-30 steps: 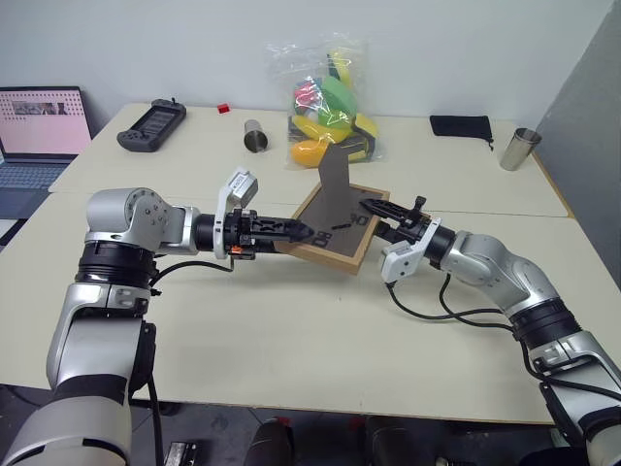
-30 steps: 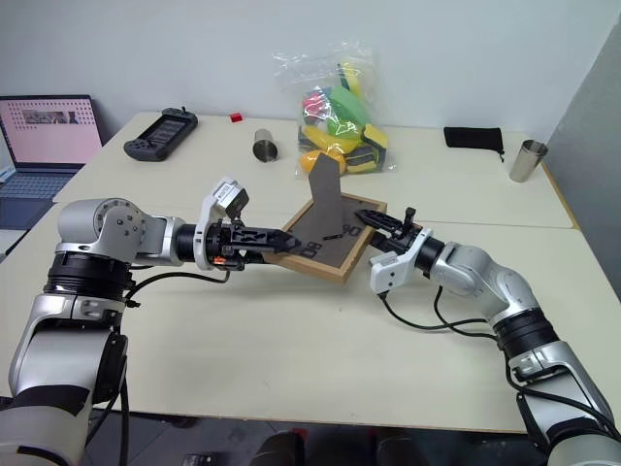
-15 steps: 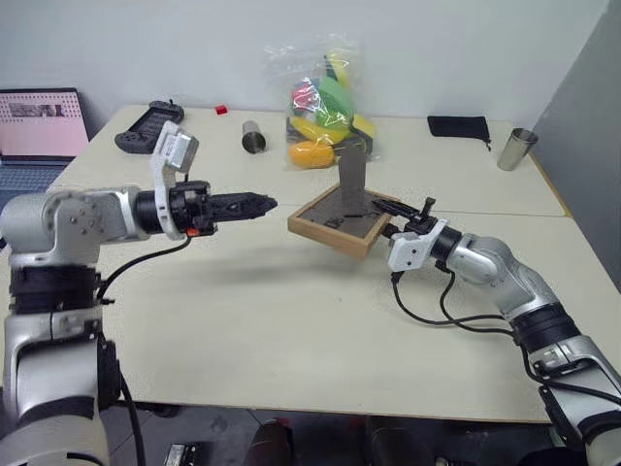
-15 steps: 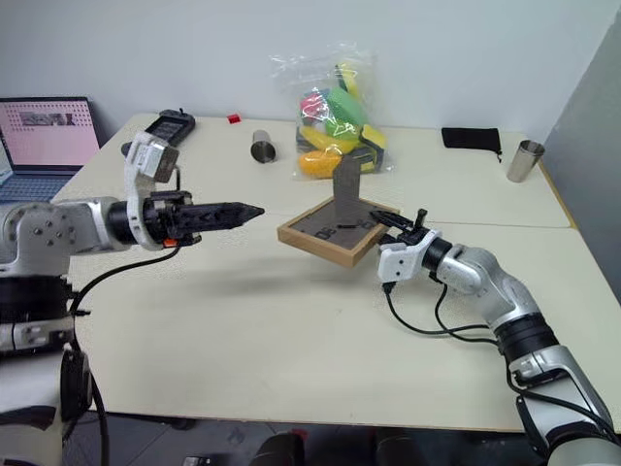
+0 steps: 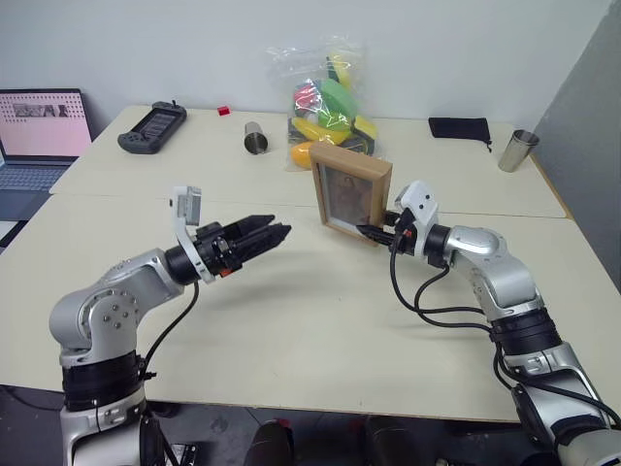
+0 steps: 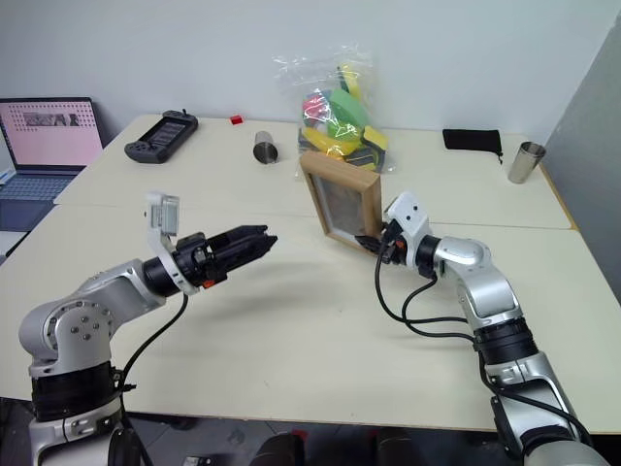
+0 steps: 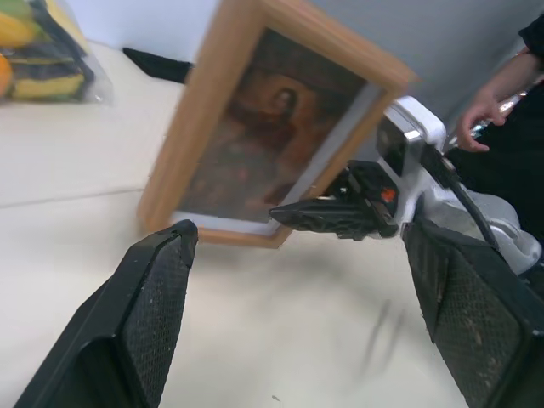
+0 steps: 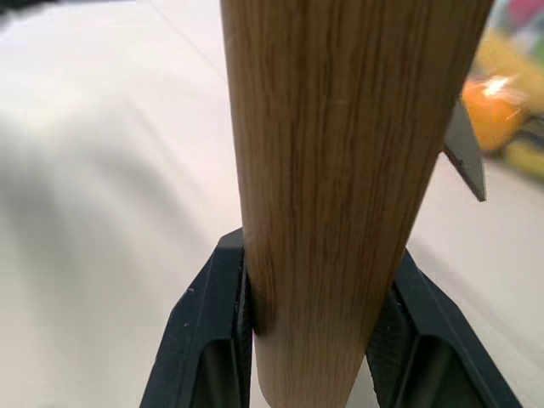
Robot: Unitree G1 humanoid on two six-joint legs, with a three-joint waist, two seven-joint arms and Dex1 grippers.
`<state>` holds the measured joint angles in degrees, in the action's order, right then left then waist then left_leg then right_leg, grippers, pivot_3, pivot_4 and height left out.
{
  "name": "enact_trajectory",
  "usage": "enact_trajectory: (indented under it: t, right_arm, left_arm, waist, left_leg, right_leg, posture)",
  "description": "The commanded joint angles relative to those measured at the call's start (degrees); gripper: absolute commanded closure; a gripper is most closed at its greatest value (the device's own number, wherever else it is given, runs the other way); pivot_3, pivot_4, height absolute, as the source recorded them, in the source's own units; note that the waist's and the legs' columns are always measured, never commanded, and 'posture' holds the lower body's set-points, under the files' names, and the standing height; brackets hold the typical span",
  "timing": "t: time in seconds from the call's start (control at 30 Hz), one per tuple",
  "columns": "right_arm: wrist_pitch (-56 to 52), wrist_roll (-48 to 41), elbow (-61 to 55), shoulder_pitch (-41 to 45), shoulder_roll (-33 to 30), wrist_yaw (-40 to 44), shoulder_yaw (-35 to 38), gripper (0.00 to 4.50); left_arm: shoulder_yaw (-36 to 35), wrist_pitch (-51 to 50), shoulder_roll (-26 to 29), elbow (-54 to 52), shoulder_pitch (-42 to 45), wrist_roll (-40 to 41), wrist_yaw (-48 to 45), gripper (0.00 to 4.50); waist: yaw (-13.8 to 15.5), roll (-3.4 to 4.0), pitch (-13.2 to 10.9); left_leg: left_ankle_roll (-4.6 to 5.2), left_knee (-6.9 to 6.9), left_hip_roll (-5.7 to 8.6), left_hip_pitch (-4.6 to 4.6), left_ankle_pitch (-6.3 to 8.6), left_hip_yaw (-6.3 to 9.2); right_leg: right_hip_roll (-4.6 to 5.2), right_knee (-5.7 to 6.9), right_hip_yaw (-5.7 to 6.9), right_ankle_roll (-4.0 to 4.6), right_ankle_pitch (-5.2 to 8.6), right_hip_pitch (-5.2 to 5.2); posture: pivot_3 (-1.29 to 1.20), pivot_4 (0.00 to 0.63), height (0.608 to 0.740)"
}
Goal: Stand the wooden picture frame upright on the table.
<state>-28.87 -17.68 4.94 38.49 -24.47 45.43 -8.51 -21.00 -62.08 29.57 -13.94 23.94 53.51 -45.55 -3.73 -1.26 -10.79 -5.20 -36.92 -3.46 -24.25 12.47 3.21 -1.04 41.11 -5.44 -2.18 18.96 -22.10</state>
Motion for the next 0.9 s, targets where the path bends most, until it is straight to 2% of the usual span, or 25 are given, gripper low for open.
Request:
enact_trajectory:
  t: [0.03,0.2,0.23,0.33,0.5,0.57,0.9]
  right_arm:
    - [-3.1,-2.4,-4.4,-2.3,0.0,1.1,1.1,3.18]
    - [-0.1,-1.7,0.3,-5.2,2.4,0.2,1.9,3.18]
    - [1.7,-1.1,2.5,-5.5,3.1,-0.2,2.0,3.18]
    - [4.1,-0.5,6.4,-5.5,4.3,-0.6,2.7,3.18]
    - [6.3,-1.6,12.9,-3.3,5.4,0.0,4.9,3.18]
    - [6.6,-1.6,15.5,-2.3,5.8,0.0,5.5,3.18]
    - [5.0,-1.1,20.8,-0.8,6.8,0.6,6.3,3.18]
  left_arm:
    - [-1.1,-8.3,2.4,-4.2,-1.3,11.8,0.2,0.39]
    - [-1.3,-10.3,5.8,-4.1,-1.1,17.3,1.0,0.39]
    - [-0.8,-9.5,7.3,-4.7,-1.0,16.2,0.4,0.39]
    - [1.0,-6.4,11.4,-6.6,-1.3,11.7,0.4,0.39]
    - [5.9,8.8,23.0,-9.2,-4.9,-3.7,-8.2,0.39]
    - [6.4,11.2,24.2,-8.3,-4.5,-5.1,-9.6,0.39]
    - [6.6,13.1,23.7,-6.3,-2.1,-6.3,-9.1,0.39]
  waist:
    - [0.1,0.0,0.0]
    - [0.1,0.0,0.0]
    - [0.0,0.0,0.0]
    - [-0.1,-0.03,0.0]
    - [0.0,-0.01,0.0]
    - [0.0,0.01,0.0]
    - [0.1,0.0,0.0]
  left_leg:
    - [0.01,0.0,0.0,0.0,0.0,0.0]
    - [0.01,-0.01,0.0,0.01,0.01,-0.02]
    - [0.01,0.0,0.0,0.01,0.01,-0.02]
    - [0.01,0.02,-0.06,0.1,0.01,-0.05]
    - [0.0,0.15,-0.07,0.29,0.0,-0.15]
    - [0.0,0.17,-0.07,0.34,0.0,-0.16]
    - [0.01,0.17,-0.1,0.34,0.02,-0.17]
  right_leg:
    - [0.0,-0.01,0.0,0.0,0.0,0.0]
    - [-0.05,-0.03,-0.02,-0.01,0.01,-0.01]
    - [-0.06,-0.03,-0.02,-0.01,0.01,-0.01]
    - [-0.15,-0.03,-0.06,-0.01,0.01,0.01]
    - [-0.18,-0.05,-0.15,-0.01,0.01,0.08]
    - [-0.18,-0.08,-0.16,0.0,0.01,0.12]
    - [-0.21,-0.13,-0.15,-0.02,0.02,0.14]
  posture:
    - [0.0,0.15,0.74]
    - [0.0,0.15,0.74]
    - [0.0,0.15,0.74]
    - [0.0,0.15,0.74]
    - [0.0,0.15,0.74]
    - [0.0,0.15,0.74]
    - [0.0,0.15,0.74]
